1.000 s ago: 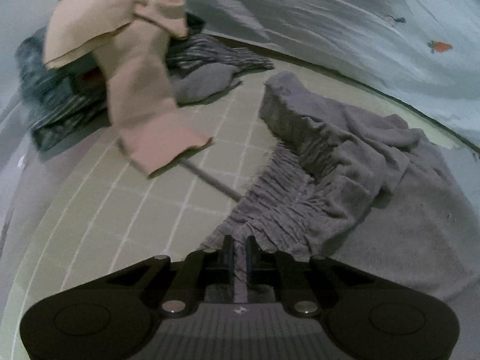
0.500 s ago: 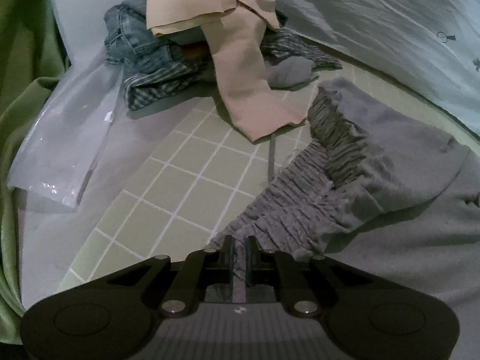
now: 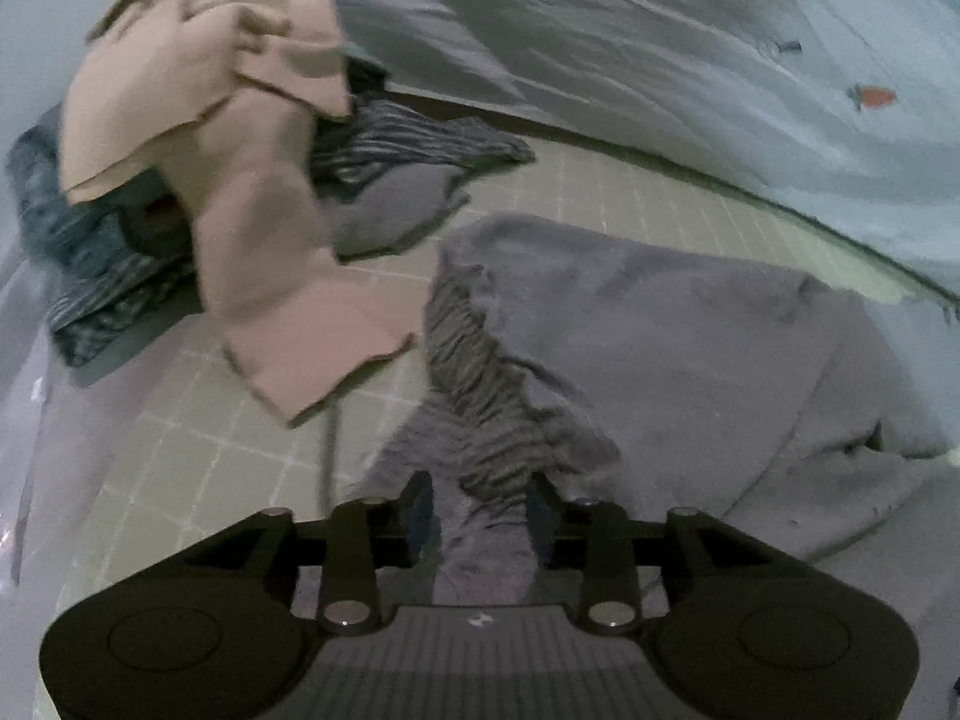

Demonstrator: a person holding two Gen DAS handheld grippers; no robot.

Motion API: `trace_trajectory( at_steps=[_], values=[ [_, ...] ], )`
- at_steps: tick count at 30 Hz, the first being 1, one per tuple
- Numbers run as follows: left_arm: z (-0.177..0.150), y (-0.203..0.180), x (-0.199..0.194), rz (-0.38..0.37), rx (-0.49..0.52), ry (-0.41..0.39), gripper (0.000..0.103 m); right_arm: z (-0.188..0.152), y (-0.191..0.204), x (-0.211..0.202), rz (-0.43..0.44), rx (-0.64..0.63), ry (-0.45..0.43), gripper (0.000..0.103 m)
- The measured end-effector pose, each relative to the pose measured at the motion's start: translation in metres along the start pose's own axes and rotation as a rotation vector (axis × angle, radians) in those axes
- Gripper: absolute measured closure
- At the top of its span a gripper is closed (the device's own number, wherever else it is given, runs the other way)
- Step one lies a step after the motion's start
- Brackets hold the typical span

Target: Fold clothes

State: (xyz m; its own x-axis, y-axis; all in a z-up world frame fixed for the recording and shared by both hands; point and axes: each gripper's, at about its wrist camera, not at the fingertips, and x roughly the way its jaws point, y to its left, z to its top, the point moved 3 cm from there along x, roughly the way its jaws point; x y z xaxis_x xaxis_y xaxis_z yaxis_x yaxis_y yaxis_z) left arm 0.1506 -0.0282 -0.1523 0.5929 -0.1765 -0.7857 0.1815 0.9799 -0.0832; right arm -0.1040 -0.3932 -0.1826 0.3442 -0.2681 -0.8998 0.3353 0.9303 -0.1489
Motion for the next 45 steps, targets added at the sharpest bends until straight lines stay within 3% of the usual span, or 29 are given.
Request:
trace_trajectory(
  at_steps=[1,3,7,11,21,25,32,33,39,45],
  values=[
    [0.001,-0.004,0.001,-0.007,0.004,-0.006,0.056,0.001,-0.003,0.001,-0.006,0.01,-0.001,0.012],
    [0.001,-0.009,0.003,-0.051,-0.001,-0.013,0.037,0.003,-0.008,0.002,-0.018,0.032,-0.001,0.012],
    [0.001,-0.019,0.008,-0.121,-0.017,-0.003,0.03,0.006,-0.017,0.006,-0.034,0.077,0.011,0.012],
    [-0.003,-0.025,0.026,-0.044,0.002,0.044,0.03,0.009,-0.015,0.009,-0.036,0.077,0.025,0.012],
    [0.017,0.016,0.006,-0.101,-0.17,-0.072,0.031,0.013,-0.005,0.01,-0.031,0.028,0.034,0.012],
    [0.017,0.028,0.01,-0.141,-0.239,-0.047,0.033,0.014,-0.005,0.011,-0.03,0.042,0.039,0.012],
    [0.008,0.002,0.027,-0.175,-0.09,0.019,0.044,0.016,-0.001,0.013,-0.028,0.037,0.037,0.012],
    [0.007,0.001,0.029,-0.164,-0.081,0.022,0.056,0.016,-0.001,0.013,-0.027,0.035,0.037,0.012],
    [0.018,0.007,0.019,-0.098,-0.049,-0.02,0.079,0.017,-0.001,0.013,-0.029,0.032,0.037,0.012],
    [0.048,0.025,-0.009,0.16,0.027,-0.17,0.08,0.018,0.0,0.015,-0.023,0.04,0.034,0.011]
  ],
)
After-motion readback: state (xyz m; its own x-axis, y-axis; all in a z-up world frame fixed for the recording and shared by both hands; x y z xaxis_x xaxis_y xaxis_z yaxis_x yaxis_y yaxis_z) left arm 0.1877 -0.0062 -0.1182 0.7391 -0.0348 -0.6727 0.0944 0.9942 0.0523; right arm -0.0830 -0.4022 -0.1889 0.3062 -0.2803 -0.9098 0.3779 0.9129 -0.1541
